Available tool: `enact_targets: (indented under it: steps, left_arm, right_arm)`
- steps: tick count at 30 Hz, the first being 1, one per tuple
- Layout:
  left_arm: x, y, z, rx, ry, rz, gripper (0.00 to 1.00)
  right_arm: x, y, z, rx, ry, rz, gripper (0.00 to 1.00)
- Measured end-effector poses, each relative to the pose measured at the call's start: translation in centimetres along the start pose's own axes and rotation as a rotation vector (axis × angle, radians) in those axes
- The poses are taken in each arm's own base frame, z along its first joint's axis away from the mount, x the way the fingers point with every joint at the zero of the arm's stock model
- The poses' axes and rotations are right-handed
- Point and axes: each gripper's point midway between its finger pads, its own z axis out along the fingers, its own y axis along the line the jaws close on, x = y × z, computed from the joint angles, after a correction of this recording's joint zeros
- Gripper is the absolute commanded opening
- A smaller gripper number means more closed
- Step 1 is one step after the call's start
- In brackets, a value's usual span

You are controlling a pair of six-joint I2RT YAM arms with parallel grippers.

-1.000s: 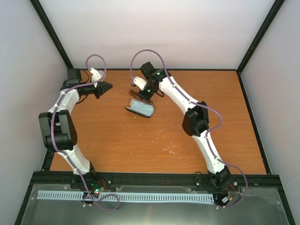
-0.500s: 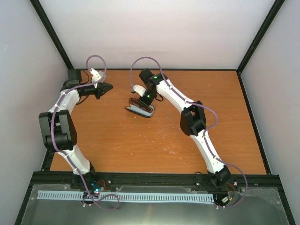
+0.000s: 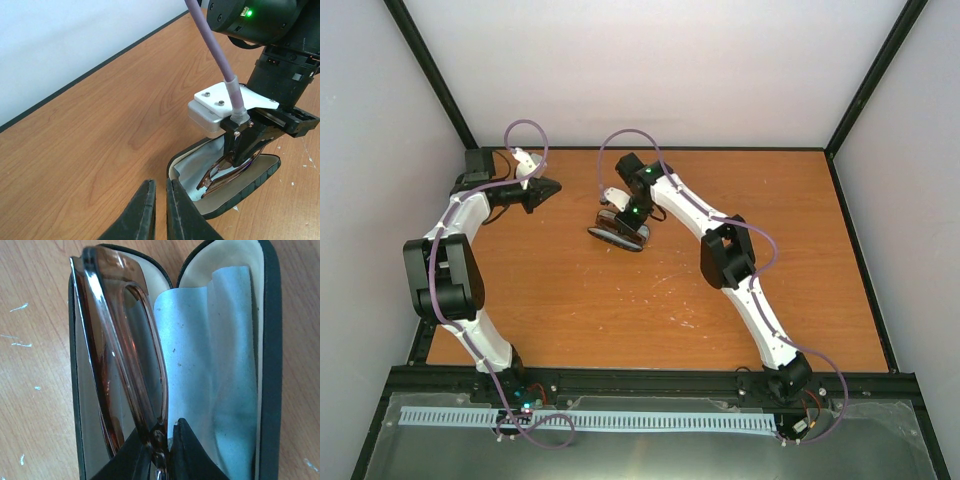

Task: Organize the sunglasses
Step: Place the sunglasses in the sunglasses case.

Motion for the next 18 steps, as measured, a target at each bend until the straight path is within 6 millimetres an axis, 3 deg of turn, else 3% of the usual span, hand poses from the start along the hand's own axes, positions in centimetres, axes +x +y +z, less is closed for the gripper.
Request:
enact_targets:
  steps: [5,12,18]
  left_arm:
    - [0.0,0.0,0.0,0.0,0.0,0.001,0.1]
    - [0.0,0.0,0.0,0.0,-0.001,0.002,0.1]
    - [-0.1,0.0,0.0,0.001,-0.003,0.003,0.1]
  right_arm:
    - [-0.1,-0.1,0.3,0.002,-0.004,0.007,0.1]
    - [-0.3,-0.6,0.6,0.023,-0.009,0.016,0.21]
    - [-0.3,-1.2,0.7,0.052,-0.007,0.025,0.2]
